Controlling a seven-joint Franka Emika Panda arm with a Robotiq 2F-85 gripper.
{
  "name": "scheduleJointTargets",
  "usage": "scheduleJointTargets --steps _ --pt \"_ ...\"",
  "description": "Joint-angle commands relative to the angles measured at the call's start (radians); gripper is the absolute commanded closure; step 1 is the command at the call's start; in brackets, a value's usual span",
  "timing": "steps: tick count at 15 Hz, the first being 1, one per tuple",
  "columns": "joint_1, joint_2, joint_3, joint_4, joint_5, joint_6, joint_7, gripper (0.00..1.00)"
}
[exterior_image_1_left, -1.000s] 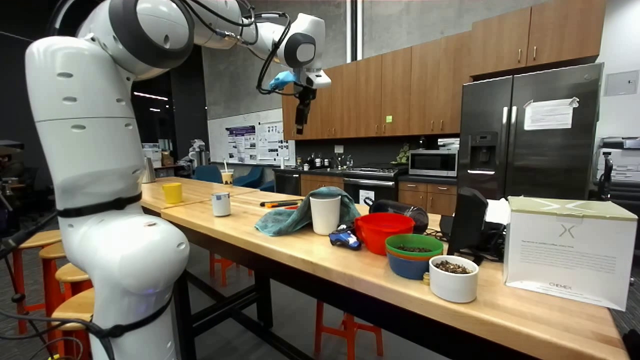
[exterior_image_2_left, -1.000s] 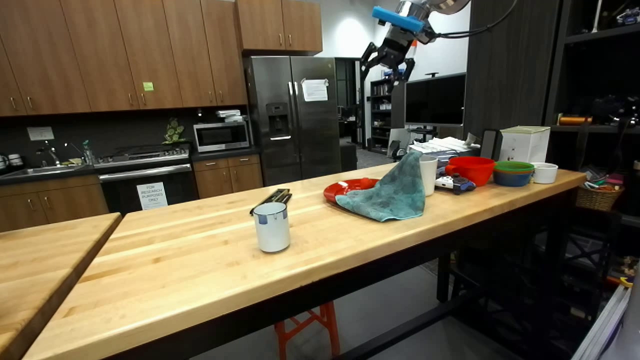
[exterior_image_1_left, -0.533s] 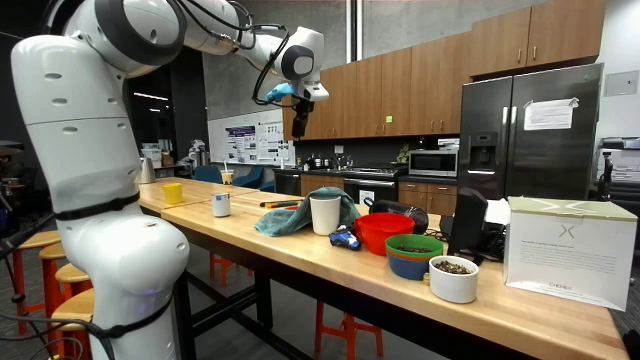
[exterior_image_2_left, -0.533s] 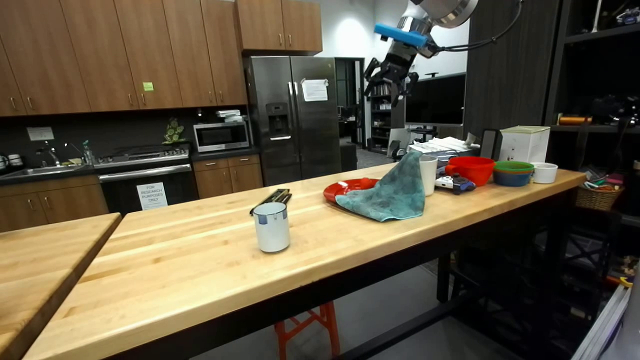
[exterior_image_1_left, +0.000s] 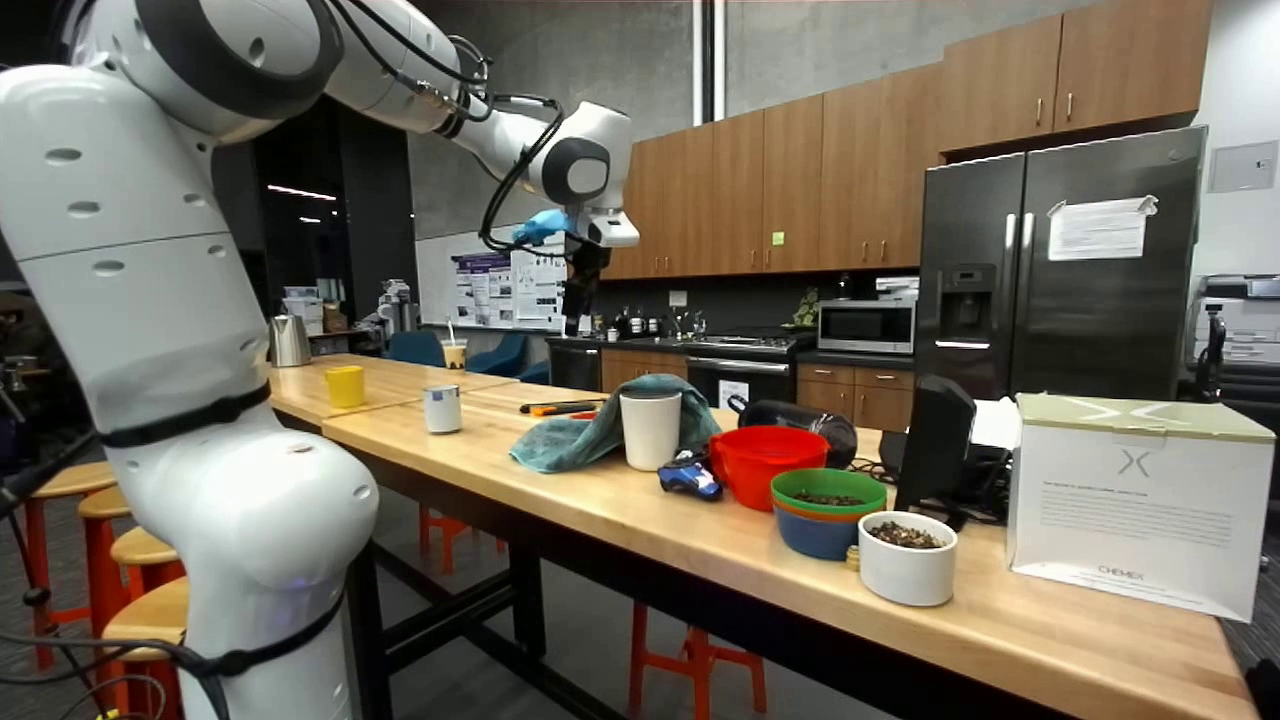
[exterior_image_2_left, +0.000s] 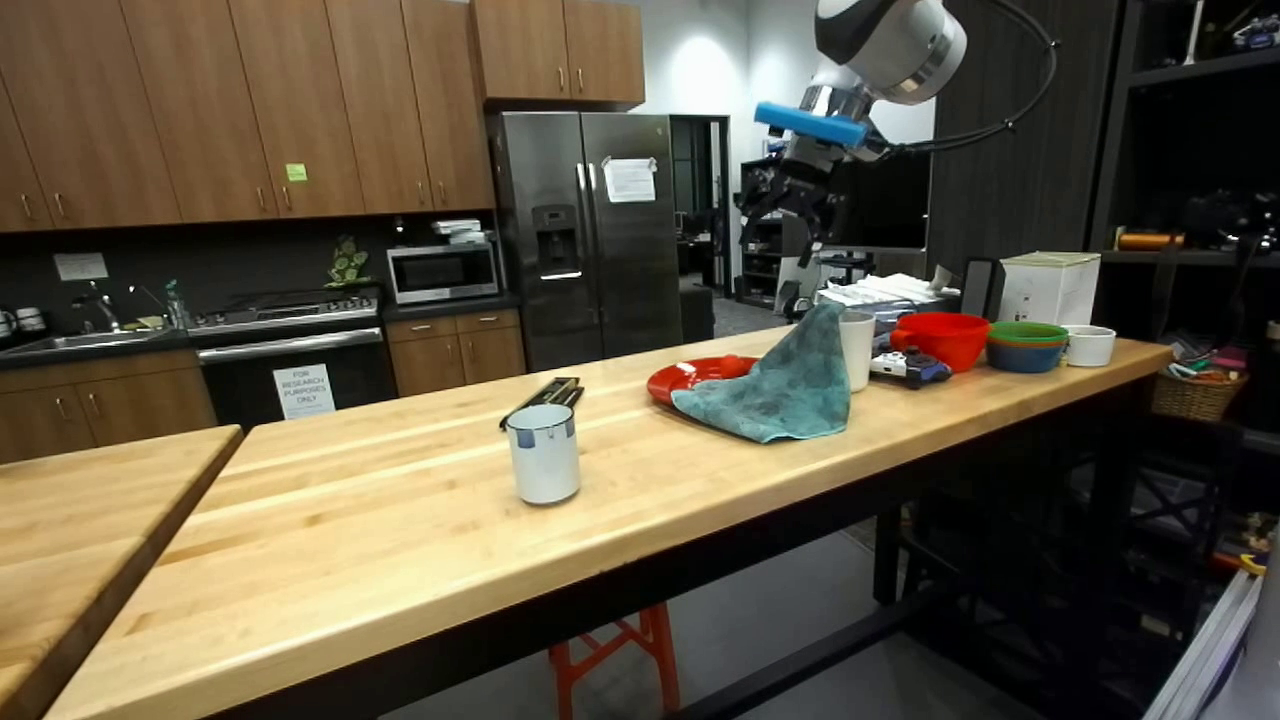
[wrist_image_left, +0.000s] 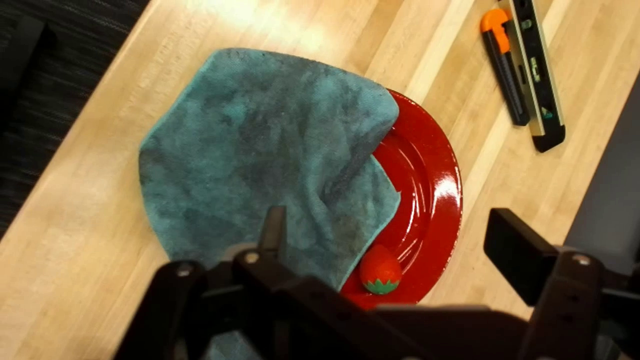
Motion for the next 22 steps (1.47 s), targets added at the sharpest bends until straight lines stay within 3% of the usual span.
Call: scheduleJointTargets --steps 1,14,16,17,22 --pt "-0.004 -0.061 0.009 -0.089 -0.003 0.046 0.006 0.0" --pt "-0.004 -0.062 0.012 -0.108 0.0 0.045 0.005 0.0" --pt "0.019 -0.035 0.055 -0.088 0.005 0.077 0.056 0.0" --pt "-0.012 -0.036 0.007 -0.084 -0.007 0.062 -0.004 0.0" --pt "-0.061 0.007 -0.036 -0.054 -0.028 0.111 0.036 0.0"
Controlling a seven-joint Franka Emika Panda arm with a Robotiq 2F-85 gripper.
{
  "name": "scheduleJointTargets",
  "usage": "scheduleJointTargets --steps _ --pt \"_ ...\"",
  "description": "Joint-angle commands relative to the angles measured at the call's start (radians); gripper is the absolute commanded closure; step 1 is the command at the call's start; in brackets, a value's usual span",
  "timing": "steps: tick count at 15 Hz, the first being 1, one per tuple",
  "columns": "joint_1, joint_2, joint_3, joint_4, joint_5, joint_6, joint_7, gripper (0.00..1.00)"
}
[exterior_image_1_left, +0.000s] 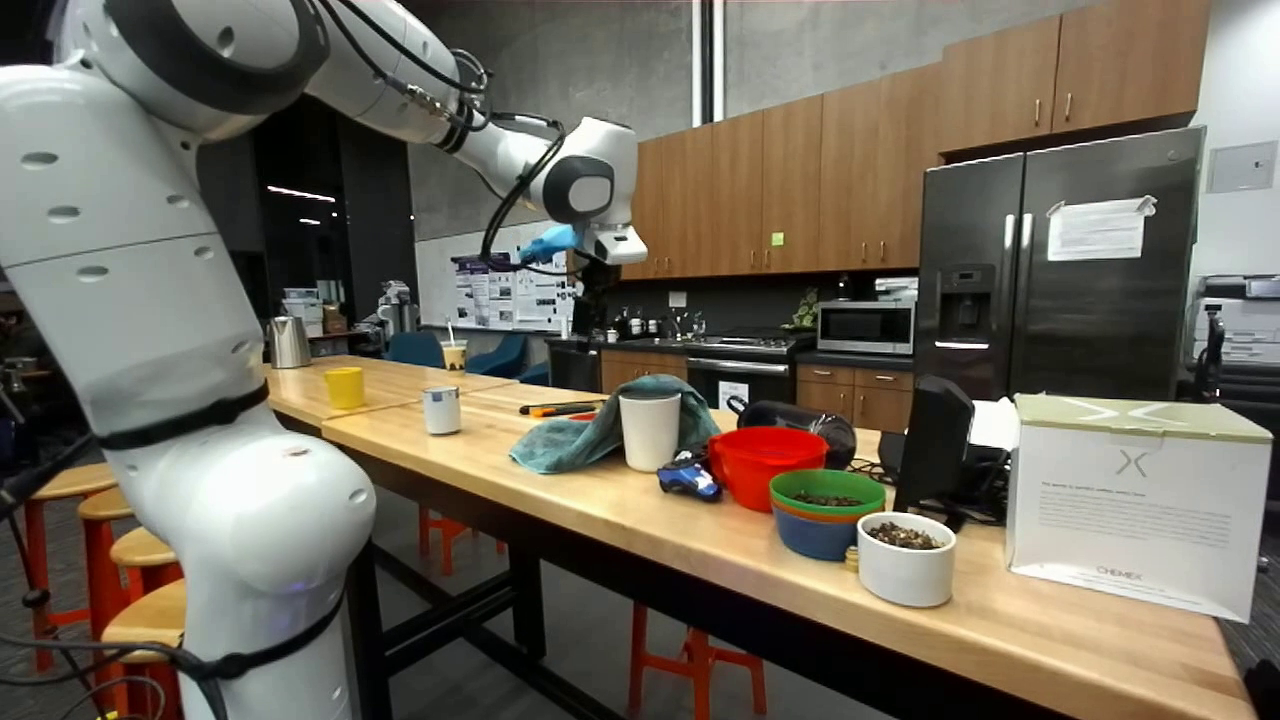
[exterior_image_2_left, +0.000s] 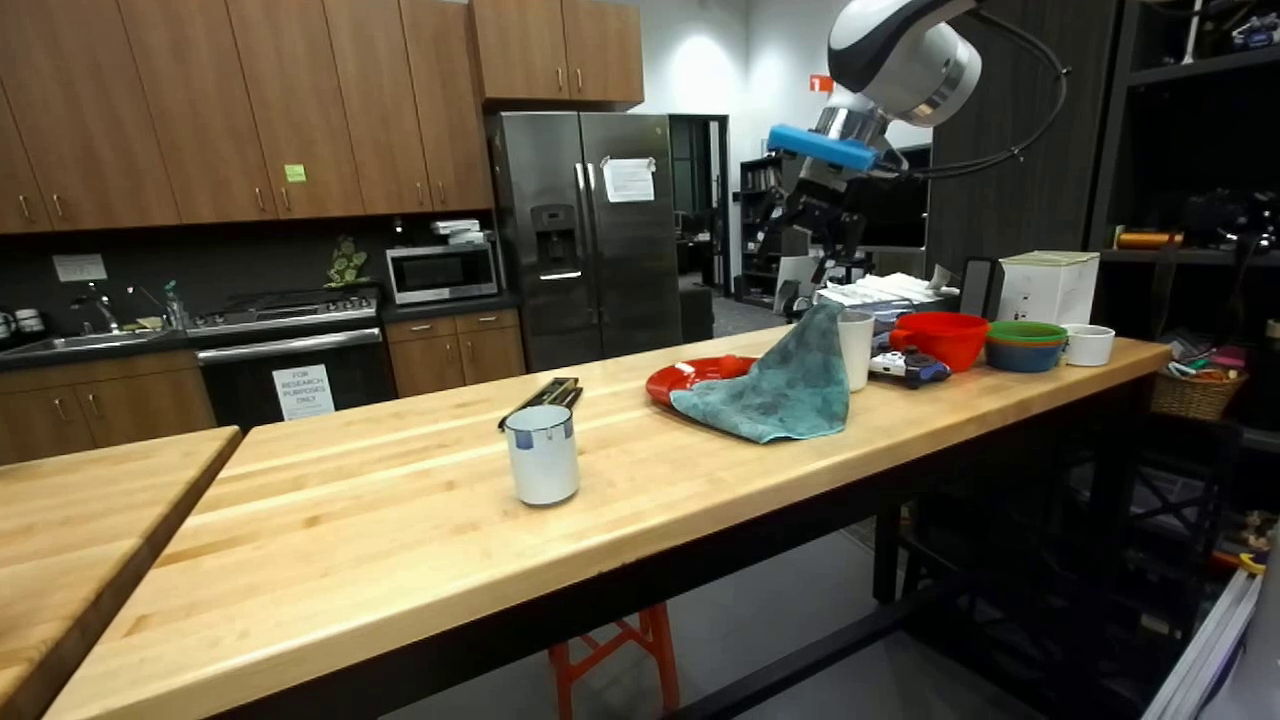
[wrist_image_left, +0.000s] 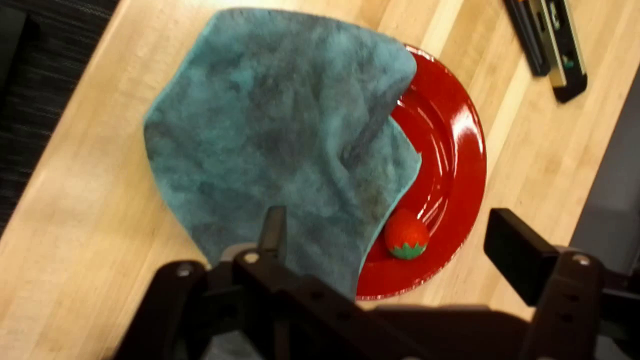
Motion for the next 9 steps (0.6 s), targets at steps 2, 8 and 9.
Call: scheduleJointTargets --steps 2,8,9 --pt "-0.044 0.055 -0.038 0.057 -0.021 0.029 0.04 0.0" --pt "-0.032 0.082 -0.009 0.081 -0.05 0.089 0.136 0.0" --pt "-0.029 0.085 -0.004 0.082 -0.058 0.096 0.156 0.0"
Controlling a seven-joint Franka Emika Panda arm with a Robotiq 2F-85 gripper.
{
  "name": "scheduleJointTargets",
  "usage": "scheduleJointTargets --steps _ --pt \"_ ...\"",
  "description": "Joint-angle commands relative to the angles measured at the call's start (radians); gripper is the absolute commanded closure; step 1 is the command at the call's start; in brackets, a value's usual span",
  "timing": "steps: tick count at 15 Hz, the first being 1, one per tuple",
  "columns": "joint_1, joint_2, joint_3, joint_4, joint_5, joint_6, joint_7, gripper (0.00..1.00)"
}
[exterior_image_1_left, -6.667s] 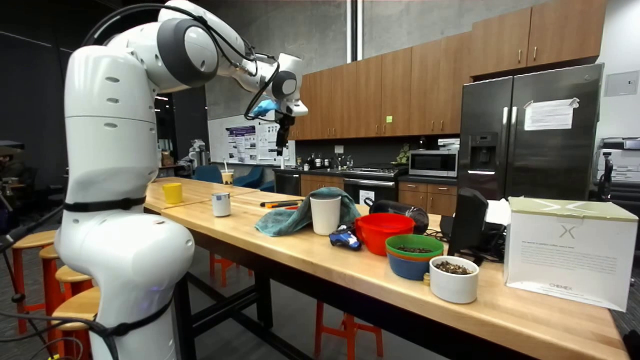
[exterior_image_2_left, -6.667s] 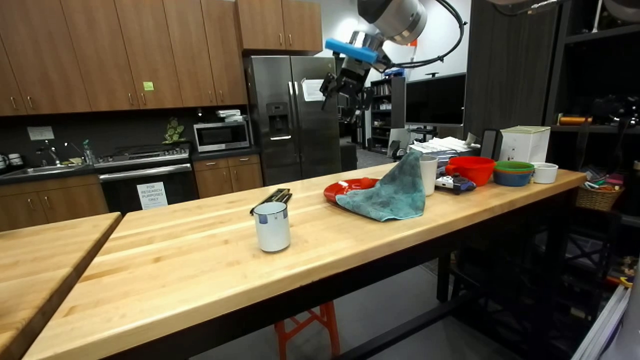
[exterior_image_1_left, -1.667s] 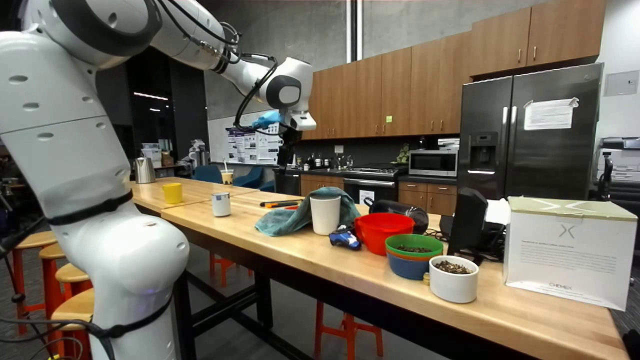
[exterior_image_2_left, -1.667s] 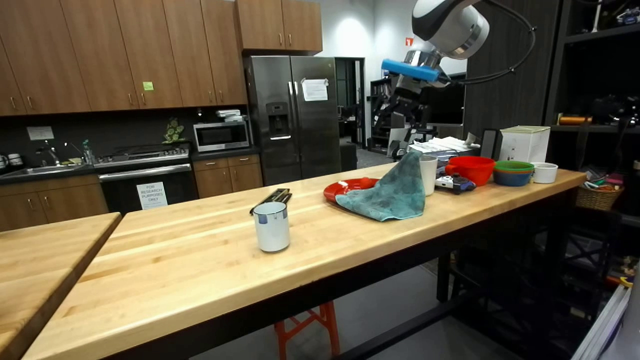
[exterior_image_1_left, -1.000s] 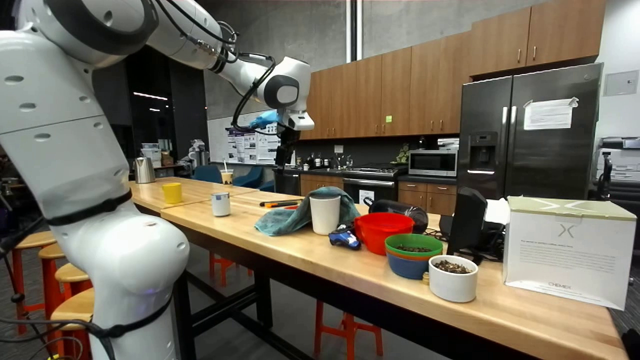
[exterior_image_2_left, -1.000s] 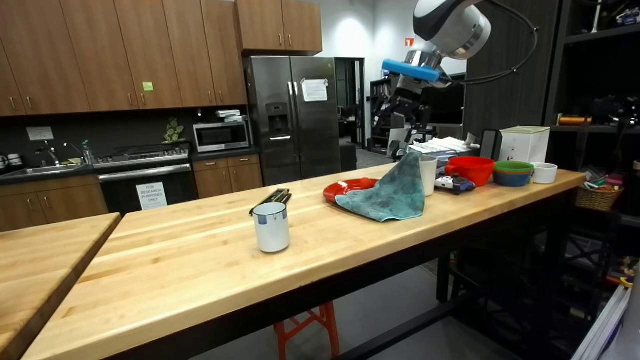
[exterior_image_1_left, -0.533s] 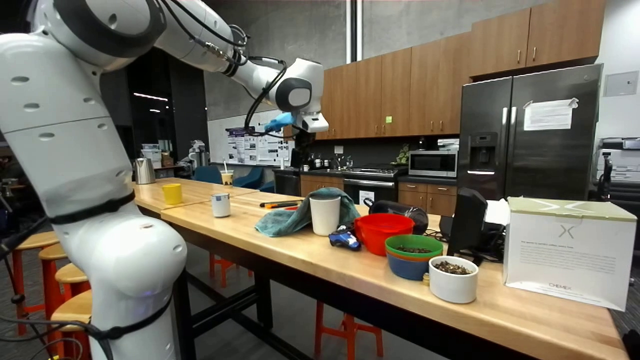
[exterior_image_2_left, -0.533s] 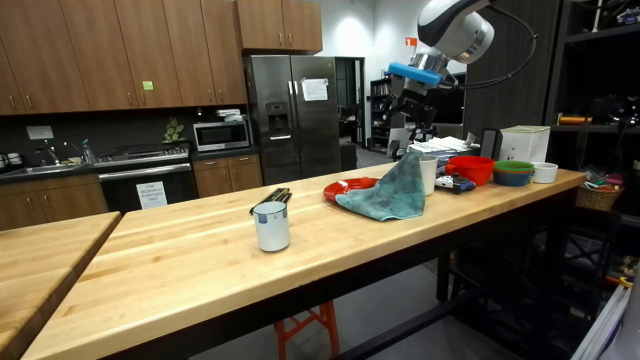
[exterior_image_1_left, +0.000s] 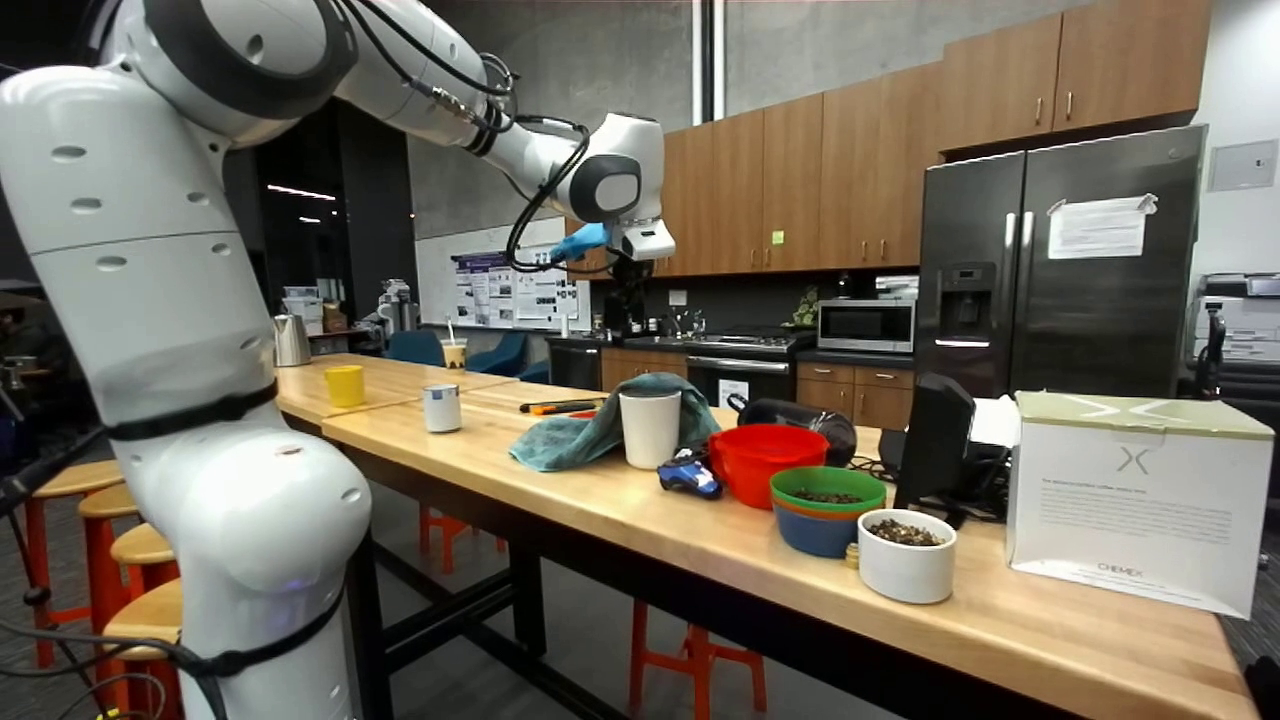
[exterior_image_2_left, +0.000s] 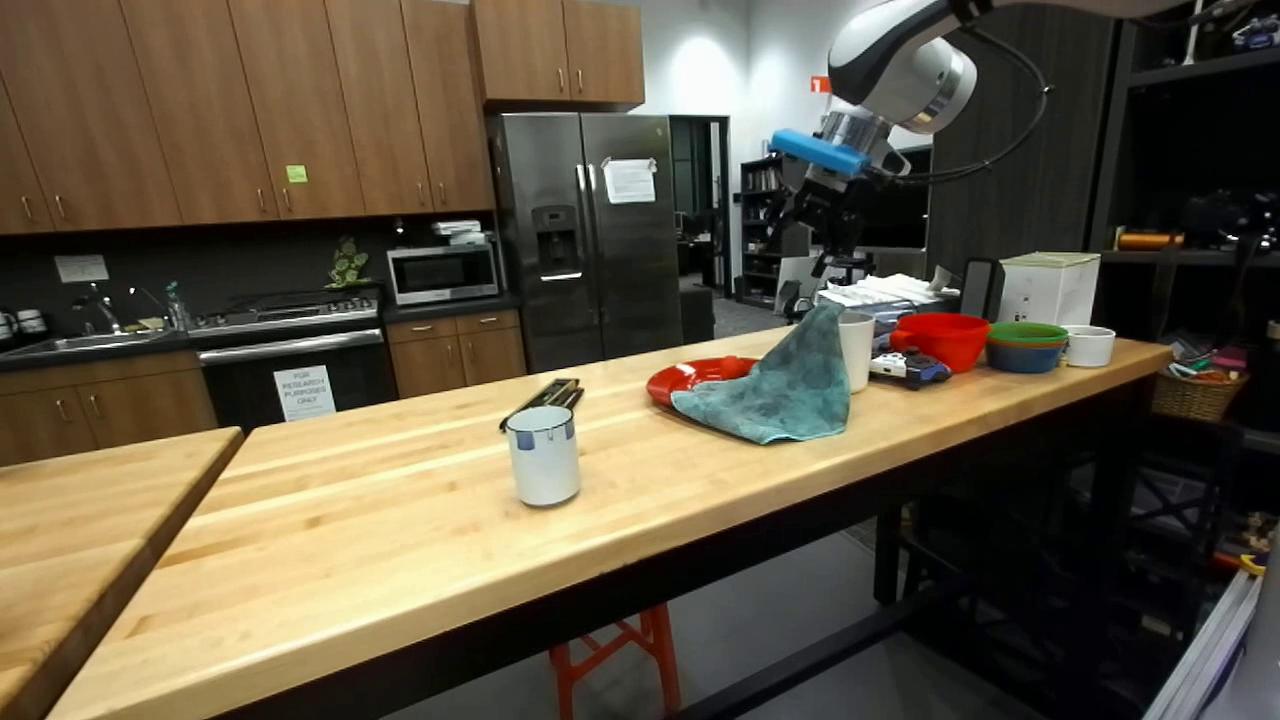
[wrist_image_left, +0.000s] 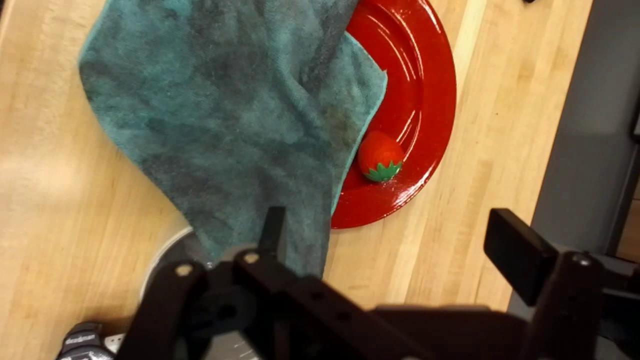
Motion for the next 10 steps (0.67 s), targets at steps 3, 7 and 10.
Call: scheduleJointTargets --steps 3,7,10 --pt "0.015 0.029 0.023 0.034 -0.046 0.028 0.123 0.0" --pt "0.006 0.034 -0.003 0.056 -0.048 0.011 0.123 0.0" --pt "-0.006 0.032 -0.027 0.065 -0.045 0.001 0.11 0.0"
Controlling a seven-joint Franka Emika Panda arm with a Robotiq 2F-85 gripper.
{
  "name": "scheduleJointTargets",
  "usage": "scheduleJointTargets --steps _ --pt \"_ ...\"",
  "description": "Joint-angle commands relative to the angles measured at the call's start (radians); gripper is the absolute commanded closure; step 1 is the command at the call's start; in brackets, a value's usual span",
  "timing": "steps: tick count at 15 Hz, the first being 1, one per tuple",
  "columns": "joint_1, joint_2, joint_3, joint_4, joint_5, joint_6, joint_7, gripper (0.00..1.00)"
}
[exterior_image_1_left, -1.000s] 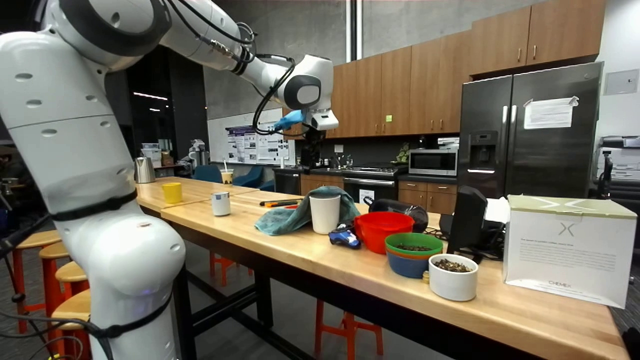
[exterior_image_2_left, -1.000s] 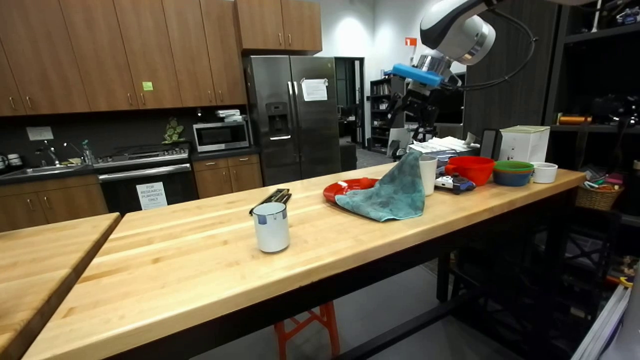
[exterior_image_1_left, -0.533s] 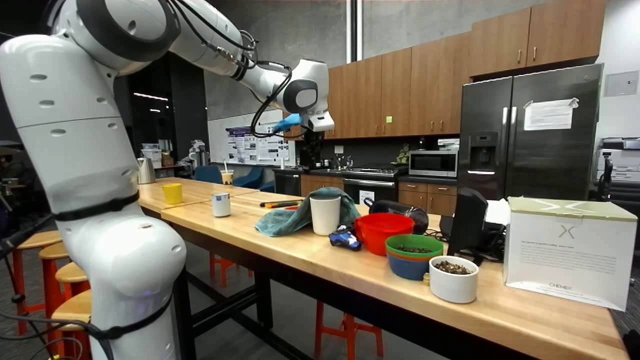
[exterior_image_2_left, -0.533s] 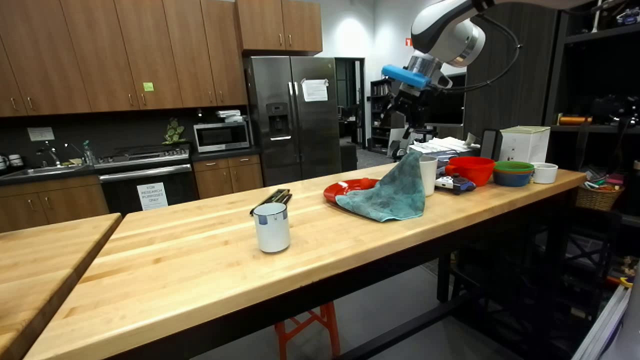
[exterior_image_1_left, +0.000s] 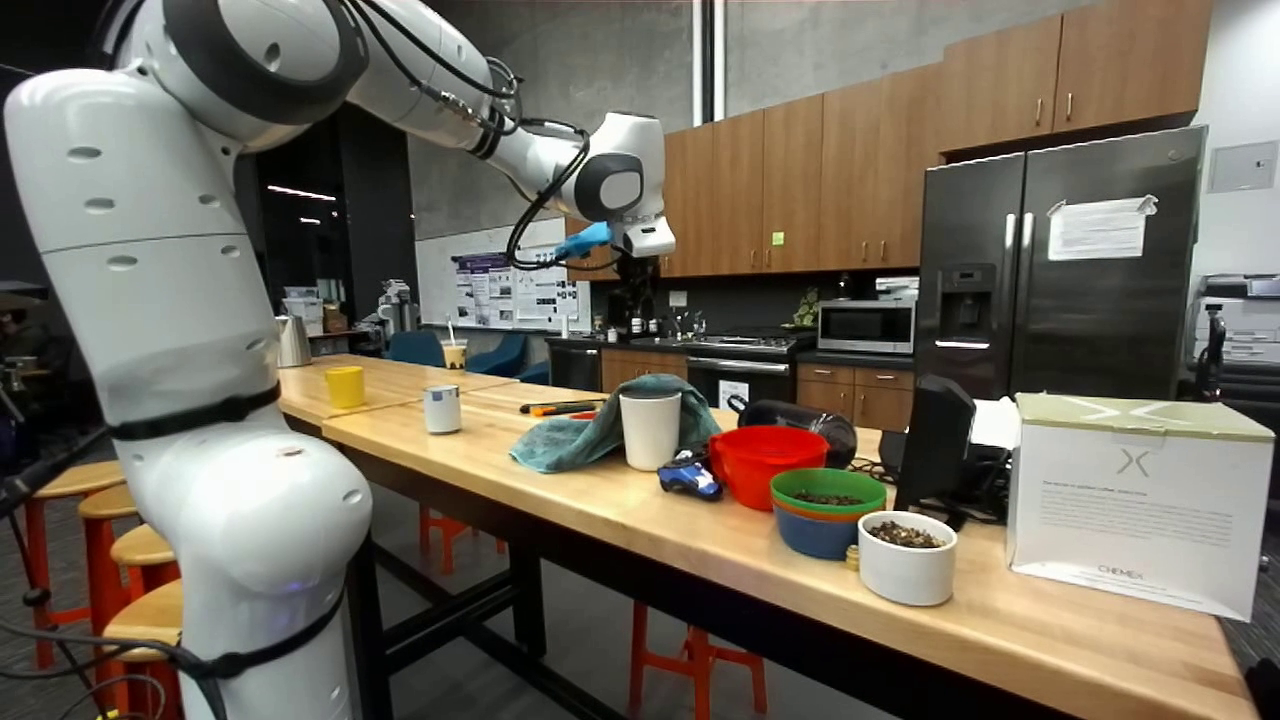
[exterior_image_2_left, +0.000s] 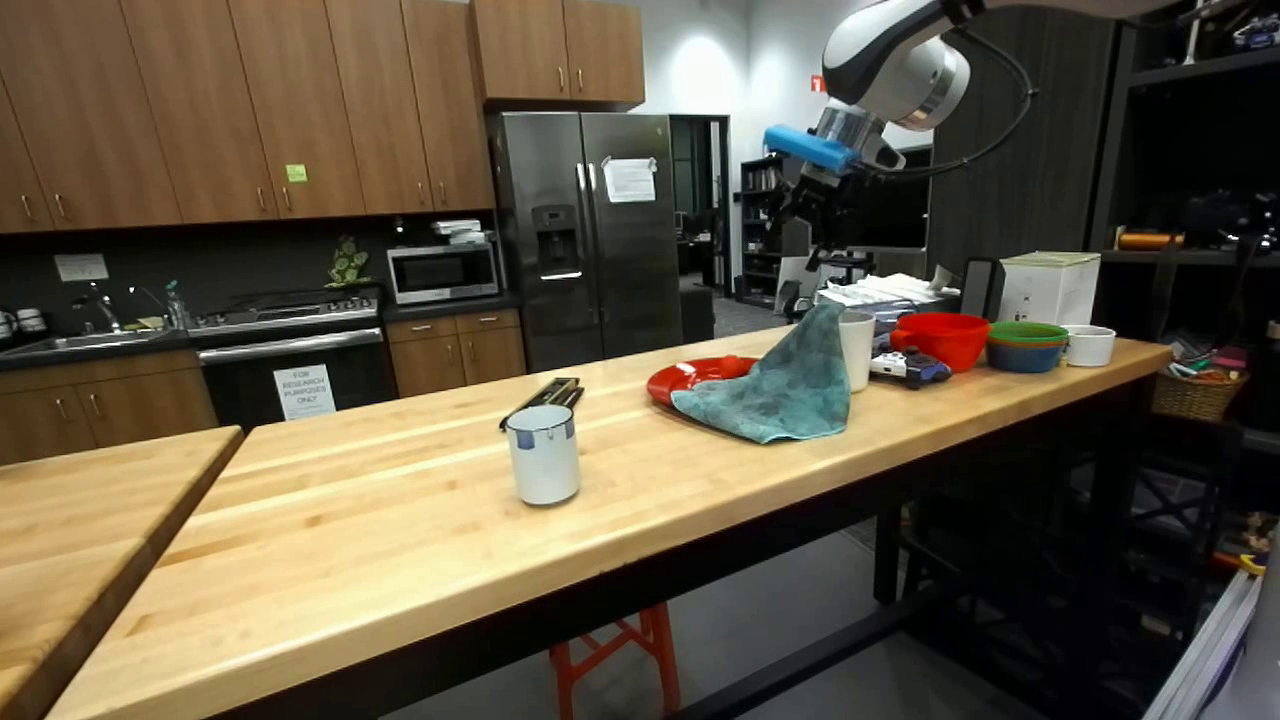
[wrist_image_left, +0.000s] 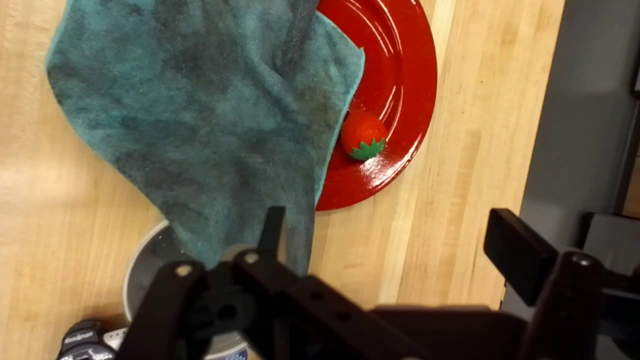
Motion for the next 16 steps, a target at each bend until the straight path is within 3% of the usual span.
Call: scheduleJointTargets --steps 1,16 --pt "-0.013 0.005 -0.03 0.029 -0.008 -0.024 -0.001 0.0" --pt "-0.045 -0.064 -0.094 -0.063 -0.008 0.027 -0.139 0.0"
